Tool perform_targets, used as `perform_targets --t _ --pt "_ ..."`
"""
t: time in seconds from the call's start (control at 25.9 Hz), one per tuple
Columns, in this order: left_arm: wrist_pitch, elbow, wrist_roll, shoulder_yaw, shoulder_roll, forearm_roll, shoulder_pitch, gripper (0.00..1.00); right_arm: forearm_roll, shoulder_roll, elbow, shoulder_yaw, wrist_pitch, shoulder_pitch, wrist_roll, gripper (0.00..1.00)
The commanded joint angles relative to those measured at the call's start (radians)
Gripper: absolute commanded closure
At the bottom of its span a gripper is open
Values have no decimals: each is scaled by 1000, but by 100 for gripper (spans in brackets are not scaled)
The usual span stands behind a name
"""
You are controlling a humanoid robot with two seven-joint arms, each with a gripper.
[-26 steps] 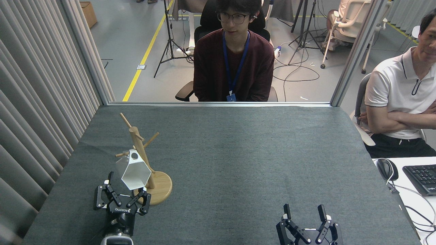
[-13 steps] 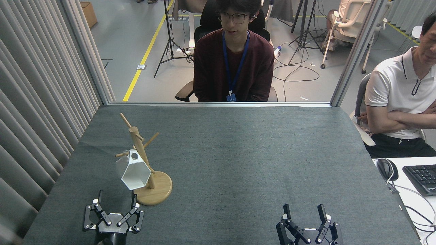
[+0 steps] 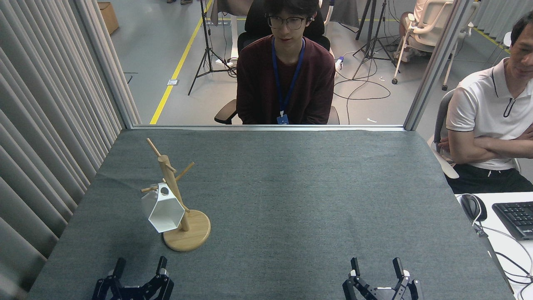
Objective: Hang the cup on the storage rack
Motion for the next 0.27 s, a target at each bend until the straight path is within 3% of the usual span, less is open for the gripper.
perform_targets --t 0.0,0.23 --pt "-45 -32 -5 1 0 15 33 1 1 -12 10 -4 -1 -1 1 2" --pt "-56 -34 4 1 0 15 33 1 4 -23 13 -12 2 -2 1 2"
